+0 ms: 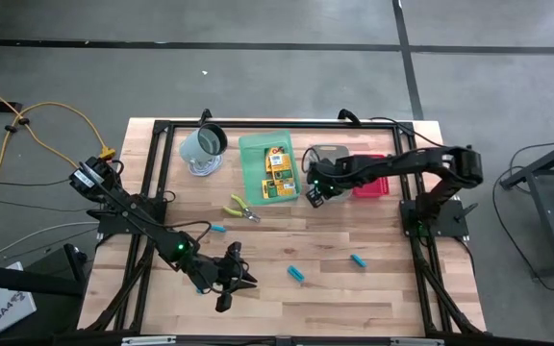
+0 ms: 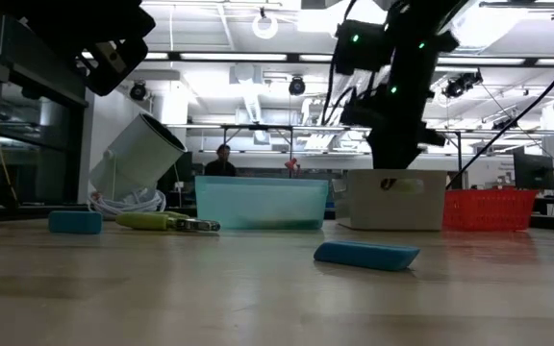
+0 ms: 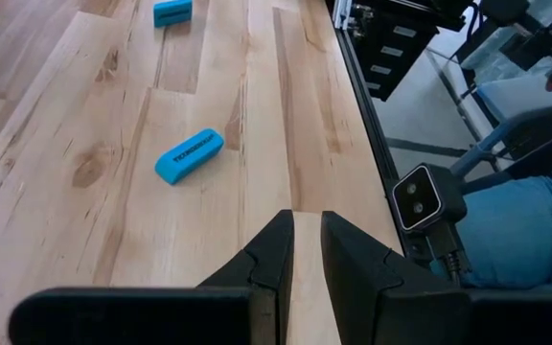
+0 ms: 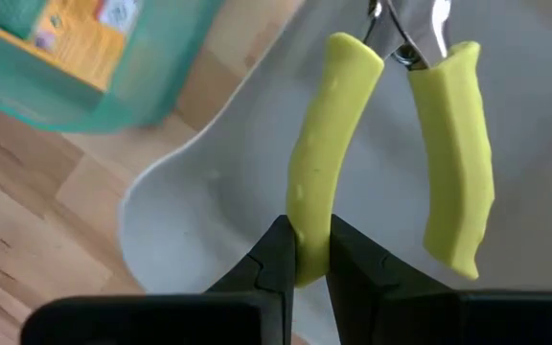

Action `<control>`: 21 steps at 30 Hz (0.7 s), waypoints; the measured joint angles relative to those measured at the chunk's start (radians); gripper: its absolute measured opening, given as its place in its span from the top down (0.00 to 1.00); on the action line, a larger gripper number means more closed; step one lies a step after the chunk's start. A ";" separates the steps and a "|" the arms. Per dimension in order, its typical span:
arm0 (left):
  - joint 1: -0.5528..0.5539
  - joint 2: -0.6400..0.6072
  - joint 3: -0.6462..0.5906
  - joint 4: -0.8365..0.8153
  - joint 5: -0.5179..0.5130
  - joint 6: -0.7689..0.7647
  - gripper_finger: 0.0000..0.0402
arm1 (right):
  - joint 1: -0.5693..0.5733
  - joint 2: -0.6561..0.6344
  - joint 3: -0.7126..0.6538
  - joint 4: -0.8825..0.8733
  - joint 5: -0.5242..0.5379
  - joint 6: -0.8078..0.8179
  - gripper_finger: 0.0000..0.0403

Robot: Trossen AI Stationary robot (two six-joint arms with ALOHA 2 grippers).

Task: Pick & Place School Supplies
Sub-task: Put the right green puncher into the gray bin

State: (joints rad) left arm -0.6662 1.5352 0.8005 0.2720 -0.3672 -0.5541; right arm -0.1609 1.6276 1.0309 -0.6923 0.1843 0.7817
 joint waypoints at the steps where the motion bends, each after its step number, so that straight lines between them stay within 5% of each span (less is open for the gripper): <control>1: 0.000 0.000 0.000 0.000 0.000 0.000 0.87 | -0.006 0.005 -0.001 -0.006 -0.006 0.000 0.91; 21: 0.000 0.000 0.000 -0.003 0.000 0.000 0.87 | -0.078 0.028 0.000 -0.024 -0.009 0.000 0.89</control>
State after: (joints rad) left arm -0.6666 1.5352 0.8005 0.2691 -0.3672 -0.5537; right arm -0.2388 1.6558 1.0309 -0.7164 0.1755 0.7820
